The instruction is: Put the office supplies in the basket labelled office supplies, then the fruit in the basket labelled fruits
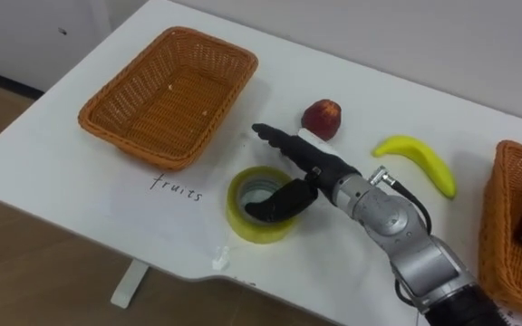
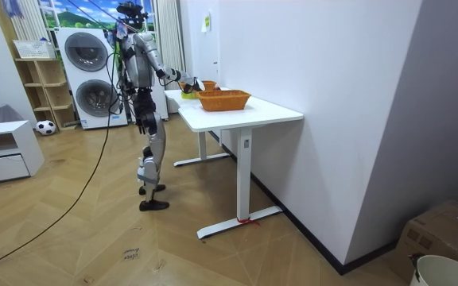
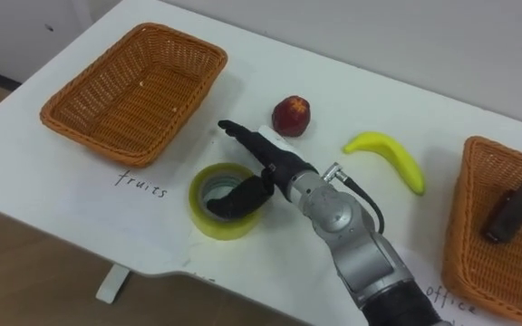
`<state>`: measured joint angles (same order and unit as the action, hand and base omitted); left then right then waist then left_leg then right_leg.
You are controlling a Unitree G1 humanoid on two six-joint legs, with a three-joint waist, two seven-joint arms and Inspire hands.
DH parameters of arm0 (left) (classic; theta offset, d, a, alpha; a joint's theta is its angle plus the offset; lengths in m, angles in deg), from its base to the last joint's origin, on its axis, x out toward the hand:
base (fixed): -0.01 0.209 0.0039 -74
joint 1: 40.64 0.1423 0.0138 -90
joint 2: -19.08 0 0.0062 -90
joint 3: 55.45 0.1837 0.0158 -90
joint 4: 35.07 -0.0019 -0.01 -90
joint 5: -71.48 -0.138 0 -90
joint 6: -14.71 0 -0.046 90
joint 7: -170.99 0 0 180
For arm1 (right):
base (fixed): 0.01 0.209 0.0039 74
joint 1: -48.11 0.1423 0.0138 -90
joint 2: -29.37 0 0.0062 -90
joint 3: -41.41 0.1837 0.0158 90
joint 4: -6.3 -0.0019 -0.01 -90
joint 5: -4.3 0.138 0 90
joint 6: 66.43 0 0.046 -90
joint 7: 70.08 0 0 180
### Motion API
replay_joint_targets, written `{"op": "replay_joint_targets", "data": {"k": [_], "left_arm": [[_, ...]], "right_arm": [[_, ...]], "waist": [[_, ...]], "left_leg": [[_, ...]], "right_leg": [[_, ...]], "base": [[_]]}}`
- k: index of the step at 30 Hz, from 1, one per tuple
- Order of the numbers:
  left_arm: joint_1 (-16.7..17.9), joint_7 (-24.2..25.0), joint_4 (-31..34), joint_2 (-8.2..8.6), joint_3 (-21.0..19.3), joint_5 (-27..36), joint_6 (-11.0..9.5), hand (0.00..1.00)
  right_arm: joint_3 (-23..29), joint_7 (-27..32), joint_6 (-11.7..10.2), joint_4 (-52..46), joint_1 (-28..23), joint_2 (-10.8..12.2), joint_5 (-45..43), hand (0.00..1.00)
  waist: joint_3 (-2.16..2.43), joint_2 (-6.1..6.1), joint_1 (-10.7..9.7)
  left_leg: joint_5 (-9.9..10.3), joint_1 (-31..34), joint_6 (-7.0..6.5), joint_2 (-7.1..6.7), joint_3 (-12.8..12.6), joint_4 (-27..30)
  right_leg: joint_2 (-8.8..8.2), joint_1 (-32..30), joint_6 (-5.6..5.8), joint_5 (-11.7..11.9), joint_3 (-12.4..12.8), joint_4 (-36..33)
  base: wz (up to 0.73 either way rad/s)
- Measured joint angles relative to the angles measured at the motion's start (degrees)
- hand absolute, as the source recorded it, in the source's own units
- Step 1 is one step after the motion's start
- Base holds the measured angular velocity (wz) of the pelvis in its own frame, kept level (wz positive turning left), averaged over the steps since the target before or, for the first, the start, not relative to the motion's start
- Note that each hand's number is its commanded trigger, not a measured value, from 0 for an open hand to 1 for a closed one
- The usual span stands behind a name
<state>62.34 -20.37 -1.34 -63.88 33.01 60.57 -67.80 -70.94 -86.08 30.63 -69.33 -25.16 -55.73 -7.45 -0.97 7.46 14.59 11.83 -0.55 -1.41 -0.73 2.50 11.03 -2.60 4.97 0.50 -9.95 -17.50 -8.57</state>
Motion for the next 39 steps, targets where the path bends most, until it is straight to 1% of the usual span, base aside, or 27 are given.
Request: {"op": "replay_joint_targets", "data": {"k": [7,12,13,14,15,19,21,27,39], "left_arm": [[0.0,1.7,0.0,-0.27,-0.3,0.0,0.8,0.00],[0.0,1.9,0.0,-1.15,-0.3,0.0,2.4,0.00],[0.0,1.9,0.0,-1.16,-0.3,0.0,2.6,0.00],[0.0,1.9,0.0,-1.17,-0.3,0.0,2.7,0.00],[0.0,1.9,0.0,-1.16,-0.3,0.0,3.0,0.00],[-0.3,1.9,0.0,-1.18,-0.3,0.0,3.5,0.00],[-0.5,1.7,0.1,-1.19,-0.3,0.0,3.5,0.00],[-1.1,0.2,0.2,-1.22,-0.3,0.0,3.6,0.00],[-1.2,-1.7,0.7,-1.22,-0.5,0.0,3.6,0.00]], "right_arm": [[0.0,-1.7,0.1,0.3,0.1,-0.3,-0.3,0.00],[-0.1,-2.4,0.7,0.6,0.2,-0.3,-0.3,0.00],[-0.1,-2.4,0.8,0.6,0.2,-0.3,-0.3,0.21],[-0.1,-2.4,1.1,0.6,0.2,-0.3,-0.3,0.90],[-0.1,-2.4,1.3,0.6,0.2,-0.3,-0.3,1.00],[0.0,-2.1,1.3,0.7,0.7,-0.6,-1.5,1.00],[-0.2,-2.4,1.3,0.9,1.3,-1.4,-2.2,1.00],[0.0,-1.2,1.4,1.2,2.4,-1.4,-4.8,1.00],[0.0,-0.4,1.3,2.9,2.6,-1.2,-4.0,1.00]], "waist": [[0.09,0.12,0.0],[0.10,0.14,0.0],[0.10,0.14,0.0],[0.10,0.14,0.0],[0.11,0.15,0.1],[0.11,0.15,0.0],[0.12,0.14,0.0],[0.15,0.08,0.0],[0.18,0.07,0.0]], "left_leg": [[0.0,-0.1,-0.01,-0.08,0.0,0.3],[0.0,-0.1,0.00,-0.10,0.1,0.3],[0.0,-0.1,0.00,-0.10,0.1,0.3],[0.0,-0.1,0.00,-0.11,0.1,0.4],[0.0,-0.1,0.00,-0.12,0.2,0.4],[0.0,-0.1,0.00,-0.16,0.5,0.4],[0.0,-0.1,0.01,-0.15,0.7,0.4],[0.0,-0.2,0.00,-0.12,0.8,0.3],[0.0,-1.0,0.00,-0.09,0.7,0.1]], "right_leg": [[-0.18,0.1,0.00,0.0,-0.1,0.0],[-0.14,0.5,0.00,0.0,-0.4,0.0],[-0.14,0.5,0.00,0.0,-0.4,0.0],[-0.14,0.5,0.00,0.0,-0.4,0.0],[-0.14,0.5,0.00,0.0,-0.5,0.0],[-0.14,0.6,0.00,0.0,-0.5,0.0],[-0.11,0.6,0.00,0.0,-0.5,0.0],[-0.06,0.7,0.00,0.0,-0.5,0.0],[-0.08,0.7,0.00,0.0,0.2,0.0]], "base": [[0.00],[0.00],[0.00],[0.00],[0.00],[0.01],[0.03],[0.00],[0.00]]}}
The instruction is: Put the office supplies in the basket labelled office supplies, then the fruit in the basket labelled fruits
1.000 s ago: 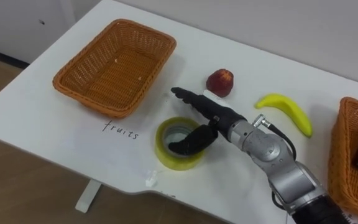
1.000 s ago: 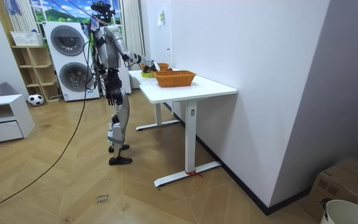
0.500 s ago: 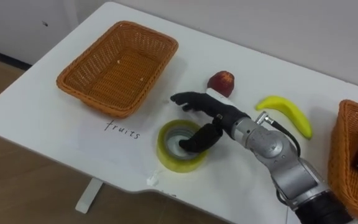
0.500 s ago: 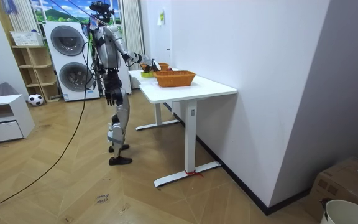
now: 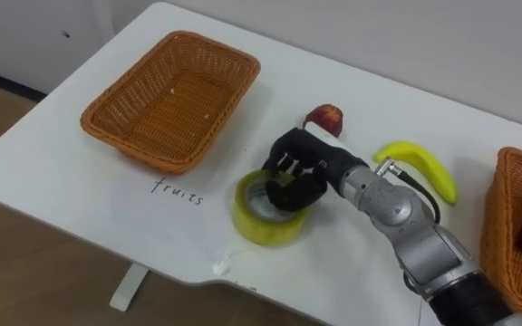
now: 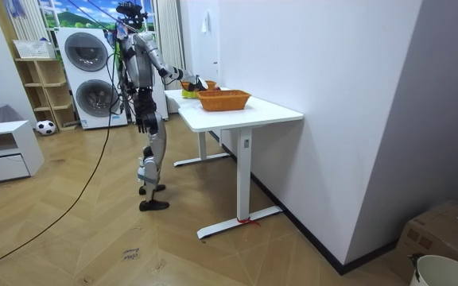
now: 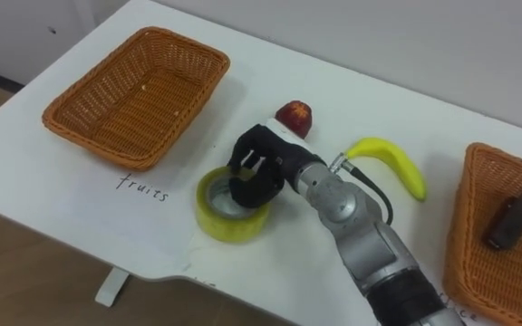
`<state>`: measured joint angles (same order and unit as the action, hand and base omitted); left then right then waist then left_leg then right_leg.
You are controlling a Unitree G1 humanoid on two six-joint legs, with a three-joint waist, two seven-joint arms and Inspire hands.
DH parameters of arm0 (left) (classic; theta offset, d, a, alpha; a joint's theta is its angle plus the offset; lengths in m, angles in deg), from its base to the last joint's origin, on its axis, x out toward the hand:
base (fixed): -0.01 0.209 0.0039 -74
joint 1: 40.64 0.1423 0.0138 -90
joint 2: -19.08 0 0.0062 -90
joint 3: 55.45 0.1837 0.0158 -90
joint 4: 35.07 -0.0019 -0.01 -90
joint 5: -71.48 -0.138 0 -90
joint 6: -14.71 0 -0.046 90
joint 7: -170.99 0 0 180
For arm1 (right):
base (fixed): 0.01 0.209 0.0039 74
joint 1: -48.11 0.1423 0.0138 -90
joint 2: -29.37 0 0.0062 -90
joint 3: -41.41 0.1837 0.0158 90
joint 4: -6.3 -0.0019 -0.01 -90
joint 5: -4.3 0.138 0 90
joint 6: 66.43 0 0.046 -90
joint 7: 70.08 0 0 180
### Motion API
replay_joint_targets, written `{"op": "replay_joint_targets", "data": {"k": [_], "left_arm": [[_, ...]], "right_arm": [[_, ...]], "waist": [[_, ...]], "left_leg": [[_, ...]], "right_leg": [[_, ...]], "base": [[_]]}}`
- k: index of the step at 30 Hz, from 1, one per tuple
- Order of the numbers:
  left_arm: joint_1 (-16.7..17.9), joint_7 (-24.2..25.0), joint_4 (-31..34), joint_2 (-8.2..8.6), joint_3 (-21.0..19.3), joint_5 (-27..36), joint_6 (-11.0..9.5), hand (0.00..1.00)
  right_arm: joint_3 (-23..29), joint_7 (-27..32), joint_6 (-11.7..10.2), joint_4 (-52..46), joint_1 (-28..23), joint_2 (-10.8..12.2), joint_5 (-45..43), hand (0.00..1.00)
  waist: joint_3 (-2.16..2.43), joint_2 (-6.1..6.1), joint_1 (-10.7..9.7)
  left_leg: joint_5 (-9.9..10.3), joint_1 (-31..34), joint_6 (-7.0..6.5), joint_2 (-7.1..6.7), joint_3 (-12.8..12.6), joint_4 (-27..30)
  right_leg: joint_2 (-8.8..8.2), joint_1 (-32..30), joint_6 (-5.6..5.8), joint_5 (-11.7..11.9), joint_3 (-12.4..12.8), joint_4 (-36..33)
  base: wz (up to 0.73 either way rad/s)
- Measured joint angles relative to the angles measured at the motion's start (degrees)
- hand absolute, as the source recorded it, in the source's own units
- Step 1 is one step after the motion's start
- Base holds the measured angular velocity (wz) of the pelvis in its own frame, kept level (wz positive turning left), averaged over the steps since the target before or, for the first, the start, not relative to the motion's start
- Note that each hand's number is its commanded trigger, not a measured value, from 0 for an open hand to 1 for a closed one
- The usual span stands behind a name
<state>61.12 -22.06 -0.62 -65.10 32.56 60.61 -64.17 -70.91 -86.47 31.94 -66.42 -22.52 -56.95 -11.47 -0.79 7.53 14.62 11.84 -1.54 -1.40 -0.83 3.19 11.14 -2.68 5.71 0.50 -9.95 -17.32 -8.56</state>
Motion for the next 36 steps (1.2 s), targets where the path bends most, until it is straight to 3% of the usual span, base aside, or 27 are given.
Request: {"op": "replay_joint_targets", "data": {"k": [10,19,28,36], "left_arm": [[-0.8,-0.2,0.3,0.34,0.0,0.1,-0.1,0.00],[-1.2,0.4,-0.2,0.79,-0.2,0.1,-1.5,0.00],[-1.0,0.1,-1.1,0.94,-0.1,0.1,-2.0,0.00],[-1.3,0.1,-1.8,1.42,-0.6,0.2,-4.0,0.00]], "right_arm": [[1.4,-0.5,-0.2,0.2,-0.2,0.3,-0.1,1.00],[2.4,-2.9,0.4,-1.9,-0.4,-0.2,-1.4,1.00],[3.9,-3.7,0.5,-7.5,-2.5,-2.2,-4.6,1.00],[8.3,-3.6,0.5,-10.7,-2.6,-2.8,-4.6,1.00]], "waist": [[0.06,-0.06,0.0],[0.10,-0.22,-0.2],[0.12,-0.36,-2.4],[0.20,-0.74,-4.0]], "left_leg": [[0.0,0.0,-0.01,-0.06,0.0,0.2],[0.0,-0.2,-0.02,-0.03,-0.7,0.2],[0.0,-0.2,-0.01,0.06,-1.0,0.2],[0.0,-1.3,-0.02,0.14,-2.8,-0.4]], "right_leg": [[-0.06,0.2,0.00,0.0,-0.1,0.0],[-0.12,0.2,0.00,0.0,0.3,0.0],[-0.07,0.2,0.00,0.0,1.0,0.0],[0.04,0.2,0.00,0.0,3.3,0.0]], "base": [[0.00],[-0.02],[-0.03],[-0.11]]}}
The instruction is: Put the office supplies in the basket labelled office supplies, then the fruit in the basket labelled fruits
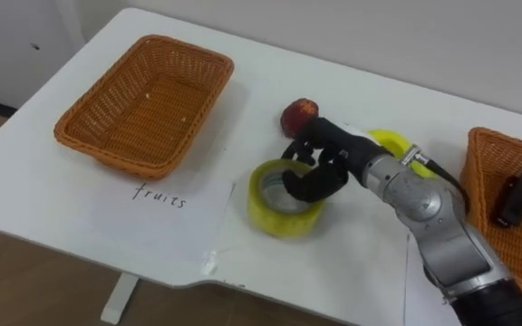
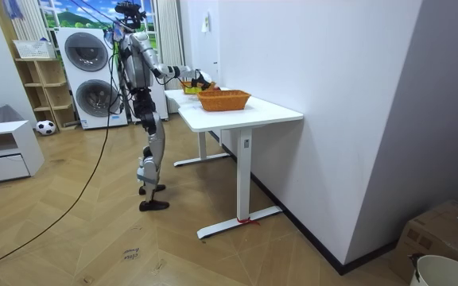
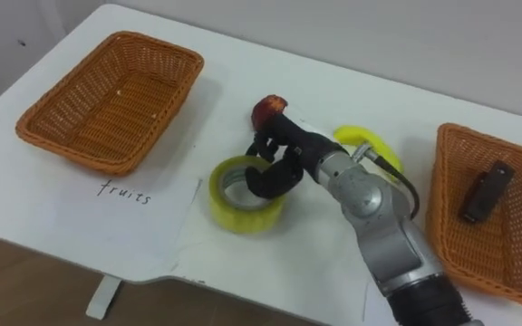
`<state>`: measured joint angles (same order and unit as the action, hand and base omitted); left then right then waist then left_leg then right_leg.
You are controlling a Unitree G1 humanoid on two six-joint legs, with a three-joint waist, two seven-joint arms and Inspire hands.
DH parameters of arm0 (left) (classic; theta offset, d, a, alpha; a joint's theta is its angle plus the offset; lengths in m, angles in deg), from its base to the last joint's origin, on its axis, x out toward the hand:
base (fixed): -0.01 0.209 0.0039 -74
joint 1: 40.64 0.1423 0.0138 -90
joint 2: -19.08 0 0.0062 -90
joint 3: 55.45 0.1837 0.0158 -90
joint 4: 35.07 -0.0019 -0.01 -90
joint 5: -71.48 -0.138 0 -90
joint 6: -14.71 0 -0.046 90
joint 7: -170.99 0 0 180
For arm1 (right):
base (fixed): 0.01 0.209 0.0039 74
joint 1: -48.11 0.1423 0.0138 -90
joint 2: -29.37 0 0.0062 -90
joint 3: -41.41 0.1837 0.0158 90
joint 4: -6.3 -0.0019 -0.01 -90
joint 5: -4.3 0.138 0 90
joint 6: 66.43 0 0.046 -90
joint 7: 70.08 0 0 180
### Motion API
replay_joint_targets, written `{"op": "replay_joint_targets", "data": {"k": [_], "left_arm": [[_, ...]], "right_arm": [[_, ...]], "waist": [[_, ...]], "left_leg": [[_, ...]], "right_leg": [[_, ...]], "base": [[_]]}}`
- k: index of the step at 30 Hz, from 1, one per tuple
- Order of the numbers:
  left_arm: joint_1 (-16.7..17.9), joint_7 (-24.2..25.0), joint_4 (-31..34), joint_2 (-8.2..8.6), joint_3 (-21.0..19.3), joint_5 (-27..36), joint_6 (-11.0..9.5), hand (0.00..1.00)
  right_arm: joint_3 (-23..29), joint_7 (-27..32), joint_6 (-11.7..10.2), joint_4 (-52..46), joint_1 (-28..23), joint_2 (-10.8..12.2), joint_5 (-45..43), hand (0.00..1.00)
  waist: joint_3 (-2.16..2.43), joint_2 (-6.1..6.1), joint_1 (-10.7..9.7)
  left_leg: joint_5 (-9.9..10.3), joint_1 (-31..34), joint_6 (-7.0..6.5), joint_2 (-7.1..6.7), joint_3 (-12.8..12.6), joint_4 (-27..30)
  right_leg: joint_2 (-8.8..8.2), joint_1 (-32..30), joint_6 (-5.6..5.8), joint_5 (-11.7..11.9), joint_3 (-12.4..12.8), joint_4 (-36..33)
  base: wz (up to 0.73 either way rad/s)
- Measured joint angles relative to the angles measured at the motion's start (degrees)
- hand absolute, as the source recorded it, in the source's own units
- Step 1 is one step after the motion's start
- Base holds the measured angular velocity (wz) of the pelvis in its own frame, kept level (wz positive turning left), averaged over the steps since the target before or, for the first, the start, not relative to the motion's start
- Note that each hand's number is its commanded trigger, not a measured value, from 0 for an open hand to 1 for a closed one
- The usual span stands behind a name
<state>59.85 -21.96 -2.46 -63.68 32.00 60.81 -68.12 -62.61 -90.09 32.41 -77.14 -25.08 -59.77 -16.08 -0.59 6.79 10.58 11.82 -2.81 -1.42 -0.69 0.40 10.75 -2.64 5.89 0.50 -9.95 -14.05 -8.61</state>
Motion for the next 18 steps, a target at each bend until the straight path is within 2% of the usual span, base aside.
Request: {"op": "replay_joint_targets", "data": {"k": [2,7,12,18], "left_arm": [[0.0,0.0,-0.1,0.55,-1.3,0.0,-0.1,0.00],[0.0,0.2,-0.1,1.16,-1.9,0.1,-0.2,0.00],[0.2,1.5,-0.2,1.48,-2.2,3.3,-0.9,0.00],[0.2,2.4,-3.1,1.28,-3.8,3.8,-1.4,0.00]], "right_arm": [[1.1,0.0,0.0,-1.9,-0.1,-0.2,-0.3,1.00],[4.6,0.5,0.0,-5.8,-1.7,-0.2,-0.4,1.00],[5.4,0.9,0.0,-5.9,-2.4,-0.2,-0.5,1.00],[8.0,1.8,0.0,-7.5,-2.4,-0.8,-1.7,1.00]], "waist": [[0.06,-0.31,-0.9],[0.47,-1.19,-1.3],[0.47,-1.13,-1.7],[0.53,-0.75,-3.1]], "left_leg": [[0.0,0.1,-0.01,-0.04,-0.1,0.0],[0.0,-0.2,-0.01,0.00,-0.5,-0.5],[0.0,-0.1,-0.01,0.06,-1.2,-0.5],[0.0,-0.5,-0.01,0.04,-1.6,-0.5]], "right_leg": [[-0.07,-0.1,0.00,0.0,0.0,0.0],[0.01,0.0,0.01,0.0,0.6,0.0],[0.06,-0.3,0.01,0.0,1.6,0.0],[-0.01,-0.1,0.01,0.0,1.7,0.0]], "base": [[-0.02],[-0.03],[-0.05],[-0.01]]}}
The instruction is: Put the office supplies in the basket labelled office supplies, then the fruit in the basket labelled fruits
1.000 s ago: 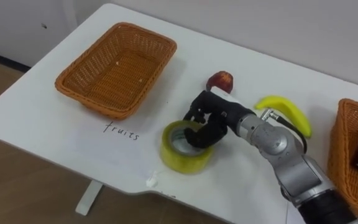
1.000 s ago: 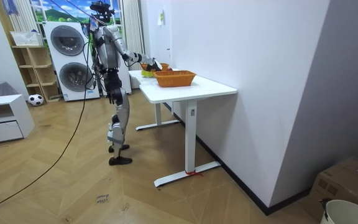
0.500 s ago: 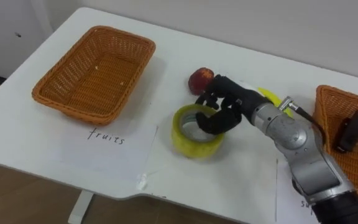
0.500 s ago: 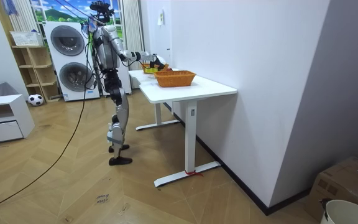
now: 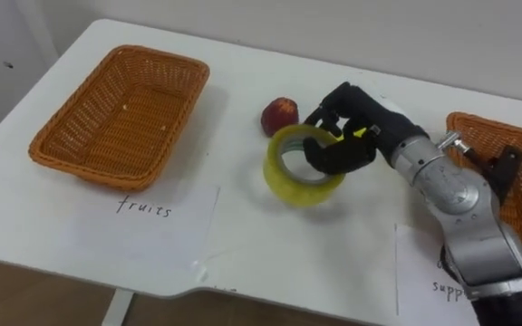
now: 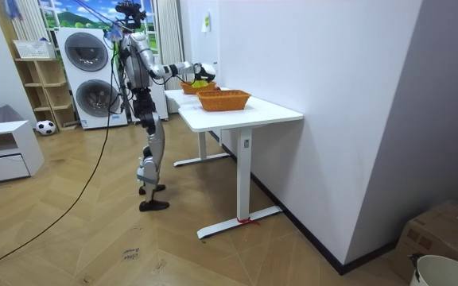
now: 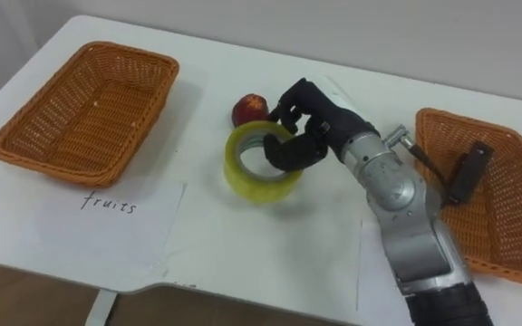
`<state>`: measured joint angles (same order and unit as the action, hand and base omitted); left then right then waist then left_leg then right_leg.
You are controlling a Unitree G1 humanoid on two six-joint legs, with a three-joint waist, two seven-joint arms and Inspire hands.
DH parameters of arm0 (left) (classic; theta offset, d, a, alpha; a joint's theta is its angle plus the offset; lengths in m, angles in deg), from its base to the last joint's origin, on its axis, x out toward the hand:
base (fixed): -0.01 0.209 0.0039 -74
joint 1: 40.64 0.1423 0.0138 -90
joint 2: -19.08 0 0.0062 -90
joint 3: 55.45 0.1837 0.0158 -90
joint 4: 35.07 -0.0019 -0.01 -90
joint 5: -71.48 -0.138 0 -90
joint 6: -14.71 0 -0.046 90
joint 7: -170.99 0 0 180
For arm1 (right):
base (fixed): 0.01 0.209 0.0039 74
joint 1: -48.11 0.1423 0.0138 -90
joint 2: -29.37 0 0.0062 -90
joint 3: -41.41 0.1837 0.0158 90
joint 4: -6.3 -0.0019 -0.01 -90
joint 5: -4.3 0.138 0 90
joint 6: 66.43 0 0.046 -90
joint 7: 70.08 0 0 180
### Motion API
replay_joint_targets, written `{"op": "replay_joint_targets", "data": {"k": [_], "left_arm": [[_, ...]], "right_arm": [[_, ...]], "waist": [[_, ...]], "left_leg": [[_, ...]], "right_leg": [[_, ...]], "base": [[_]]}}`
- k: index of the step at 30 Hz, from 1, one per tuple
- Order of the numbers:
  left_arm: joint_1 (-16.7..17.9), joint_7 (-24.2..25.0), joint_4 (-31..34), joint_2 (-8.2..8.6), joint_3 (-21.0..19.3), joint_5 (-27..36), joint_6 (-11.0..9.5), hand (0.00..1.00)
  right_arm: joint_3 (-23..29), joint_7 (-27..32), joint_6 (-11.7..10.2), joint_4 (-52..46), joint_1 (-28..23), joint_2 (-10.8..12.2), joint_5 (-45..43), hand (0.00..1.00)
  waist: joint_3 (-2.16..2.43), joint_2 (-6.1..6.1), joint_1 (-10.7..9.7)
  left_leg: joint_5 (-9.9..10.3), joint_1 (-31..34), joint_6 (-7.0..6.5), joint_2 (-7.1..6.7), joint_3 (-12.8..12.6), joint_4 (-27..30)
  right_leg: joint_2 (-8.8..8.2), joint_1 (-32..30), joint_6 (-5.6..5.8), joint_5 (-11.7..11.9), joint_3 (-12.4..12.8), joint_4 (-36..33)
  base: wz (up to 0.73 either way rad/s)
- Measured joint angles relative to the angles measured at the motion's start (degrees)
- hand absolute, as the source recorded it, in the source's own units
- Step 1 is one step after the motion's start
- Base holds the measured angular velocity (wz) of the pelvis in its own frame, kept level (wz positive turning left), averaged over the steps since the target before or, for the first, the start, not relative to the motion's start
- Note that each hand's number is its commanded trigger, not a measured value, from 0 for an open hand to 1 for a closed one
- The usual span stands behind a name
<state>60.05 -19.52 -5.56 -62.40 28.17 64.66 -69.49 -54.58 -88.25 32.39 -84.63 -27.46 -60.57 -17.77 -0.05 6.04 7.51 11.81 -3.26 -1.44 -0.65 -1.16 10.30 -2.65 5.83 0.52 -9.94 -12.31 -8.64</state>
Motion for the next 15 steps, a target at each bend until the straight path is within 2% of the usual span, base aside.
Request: {"op": "replay_joint_targets", "data": {"k": [10,15], "left_arm": [[0.1,0.3,0.5,-0.02,-0.8,2.7,0.0,0.00],[0.5,1.0,1.7,-0.07,-0.8,2.9,-0.1,0.00]], "right_arm": [[6.7,1.1,0.0,-0.5,0.0,-1.5,1.9,1.00],[9.0,4.1,0.0,-0.2,-0.1,-2.5,2.3,1.00]], "waist": [[-0.10,-0.34,-2.7],[-0.08,-0.64,-3.8]], "left_leg": [[0.0,-0.4,-0.02,0.17,-0.8,-0.6],[0.0,-1.0,-0.02,0.28,-1.7,-0.7]], "right_leg": [[0.23,-0.2,0.11,0.1,1.1,-0.1],[0.29,-0.4,0.11,0.1,1.9,-0.1]], "base": [[-0.05],[-0.07]]}}
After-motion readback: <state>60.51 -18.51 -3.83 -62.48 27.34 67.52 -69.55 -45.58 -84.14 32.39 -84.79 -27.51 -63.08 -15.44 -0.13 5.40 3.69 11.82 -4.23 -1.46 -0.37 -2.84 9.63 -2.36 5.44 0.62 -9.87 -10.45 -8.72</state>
